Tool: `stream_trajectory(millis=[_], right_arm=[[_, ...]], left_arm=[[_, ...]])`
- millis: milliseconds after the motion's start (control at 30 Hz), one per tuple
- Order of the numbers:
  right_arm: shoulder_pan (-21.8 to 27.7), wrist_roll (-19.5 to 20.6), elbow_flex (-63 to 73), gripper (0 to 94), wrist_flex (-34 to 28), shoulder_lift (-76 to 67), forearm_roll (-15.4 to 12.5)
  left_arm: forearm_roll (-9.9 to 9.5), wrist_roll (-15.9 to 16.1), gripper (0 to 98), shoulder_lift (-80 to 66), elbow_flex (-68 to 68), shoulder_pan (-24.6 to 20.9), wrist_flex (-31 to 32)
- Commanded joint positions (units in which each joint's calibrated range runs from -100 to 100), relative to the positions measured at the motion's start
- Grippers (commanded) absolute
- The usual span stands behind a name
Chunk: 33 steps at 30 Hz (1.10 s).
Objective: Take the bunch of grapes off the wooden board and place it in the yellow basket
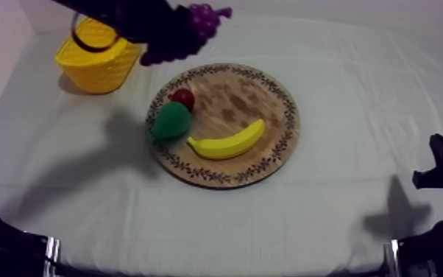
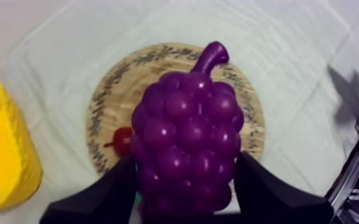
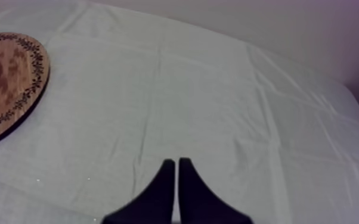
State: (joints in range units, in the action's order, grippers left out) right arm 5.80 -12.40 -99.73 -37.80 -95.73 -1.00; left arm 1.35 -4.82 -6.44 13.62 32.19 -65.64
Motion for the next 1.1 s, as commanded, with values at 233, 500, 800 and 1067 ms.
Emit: stream_trajectory(millis=[233,500,800,1067], right_arm=[[0.0,0.0,0.0,0.2,0.0,0.0,0.0],[0.0,0.0,0.0,0.2,0.0,0.0,0.0],[0.0,0.0,0.0,0.2,0.0,0.0,0.0],[0.0,0.0,0.0,0.2,0.0,0.0,0.0]], left_arm=[[0.24,-0.4,45.8,-9.2,8.7,-8.7,-1.3],[0.03,-0.9,45.9,-12.4,11.8,-15.5,-3.3],[-0.44,-1.5,45.6,-8.3,4.5,-20.0,-5.9],[-1.17,-0.7,46.3,1.5,-3.7,-22.8,-7.6]])
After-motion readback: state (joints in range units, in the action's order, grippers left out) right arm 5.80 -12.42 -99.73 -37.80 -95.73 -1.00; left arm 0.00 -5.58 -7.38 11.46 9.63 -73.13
